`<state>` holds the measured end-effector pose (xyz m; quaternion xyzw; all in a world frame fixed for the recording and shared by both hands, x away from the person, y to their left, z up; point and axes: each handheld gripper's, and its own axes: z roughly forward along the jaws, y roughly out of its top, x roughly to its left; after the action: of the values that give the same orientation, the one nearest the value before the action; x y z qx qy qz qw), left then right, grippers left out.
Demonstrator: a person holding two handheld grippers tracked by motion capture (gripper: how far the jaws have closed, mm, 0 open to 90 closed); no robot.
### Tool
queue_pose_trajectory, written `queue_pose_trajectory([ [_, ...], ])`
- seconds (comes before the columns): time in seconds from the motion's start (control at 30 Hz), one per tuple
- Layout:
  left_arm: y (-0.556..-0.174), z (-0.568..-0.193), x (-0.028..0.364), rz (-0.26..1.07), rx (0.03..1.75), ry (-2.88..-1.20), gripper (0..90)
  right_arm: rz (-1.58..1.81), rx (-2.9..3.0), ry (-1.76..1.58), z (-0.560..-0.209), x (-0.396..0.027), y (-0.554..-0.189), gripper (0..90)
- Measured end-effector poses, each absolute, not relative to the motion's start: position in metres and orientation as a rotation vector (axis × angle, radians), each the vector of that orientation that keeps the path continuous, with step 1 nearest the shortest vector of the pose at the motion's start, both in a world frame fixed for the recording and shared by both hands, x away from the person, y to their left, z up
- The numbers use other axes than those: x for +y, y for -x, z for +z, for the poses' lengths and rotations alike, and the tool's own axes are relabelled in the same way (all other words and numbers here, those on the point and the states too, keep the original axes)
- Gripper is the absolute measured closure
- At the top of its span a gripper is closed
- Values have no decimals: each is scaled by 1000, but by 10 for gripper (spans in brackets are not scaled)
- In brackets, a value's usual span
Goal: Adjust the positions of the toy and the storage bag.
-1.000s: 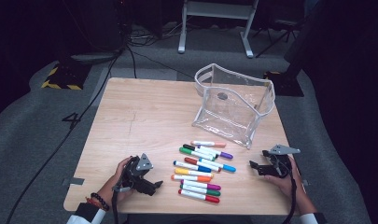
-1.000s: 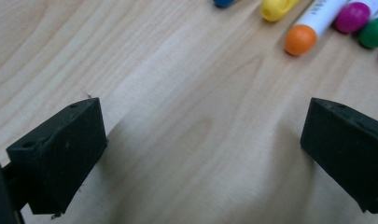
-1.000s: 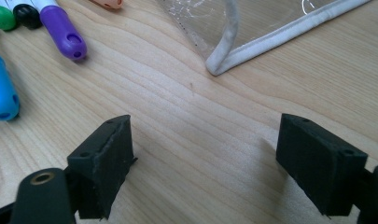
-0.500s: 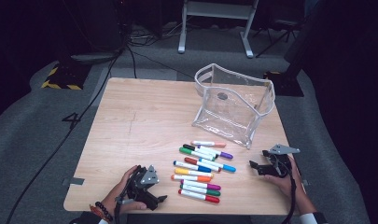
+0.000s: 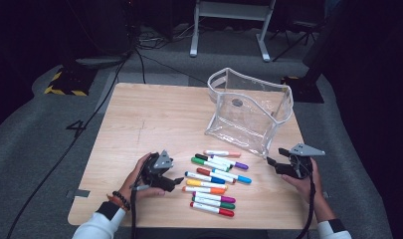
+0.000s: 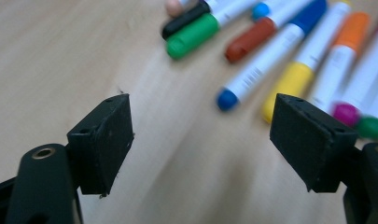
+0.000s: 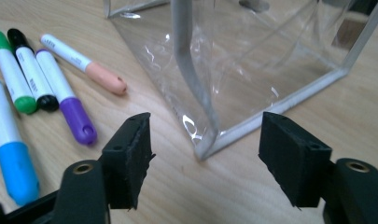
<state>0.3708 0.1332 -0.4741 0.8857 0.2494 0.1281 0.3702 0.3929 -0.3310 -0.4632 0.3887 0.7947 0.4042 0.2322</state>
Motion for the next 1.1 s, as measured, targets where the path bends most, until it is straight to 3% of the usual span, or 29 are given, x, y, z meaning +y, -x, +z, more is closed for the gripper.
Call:
queue_pose_trajectory([
  [0.07, -399, -466, 123, 313, 672, -2232, 237, 1123, 2179, -1037, -456, -324, -396, 378],
  [0.47, -482, -459, 70, 360, 705, -2184, 235, 1110, 2146, -962, -441, -298, -411, 450],
  [0.67, -511, -456, 39, 382, 702, -2170, 365, 1104, 2097, -980, -438, -295, -415, 571],
  [0.73, -515, -455, 33, 390, 707, -2168, 379, 1113, 2094, -985, -438, -296, -415, 577],
  [0.93, -532, -452, 6, 446, 702, -2190, 534, 1099, 2076, -1001, -440, -297, -416, 649],
  [0.97, -534, -451, 3, 455, 696, -2200, 581, 1100, 2075, -997, -439, -297, -415, 669],
  [1.0, -535, -451, 2, 478, 674, -2210, 692, 1085, 2066, -981, -439, -297, -415, 733],
  [1.03, -536, -450, 1, 487, 669, -2214, 692, 1085, 2066, -981, -439, -297, -415, 733],
  [1.07, -537, -449, 1, 490, 665, -2218, 782, 1086, 2062, -979, -440, -298, -416, 776],
  [1.1, -538, -449, 1, 490, 663, -2219, 782, 1086, 2062, -979, -440, -298, -416, 776],
])
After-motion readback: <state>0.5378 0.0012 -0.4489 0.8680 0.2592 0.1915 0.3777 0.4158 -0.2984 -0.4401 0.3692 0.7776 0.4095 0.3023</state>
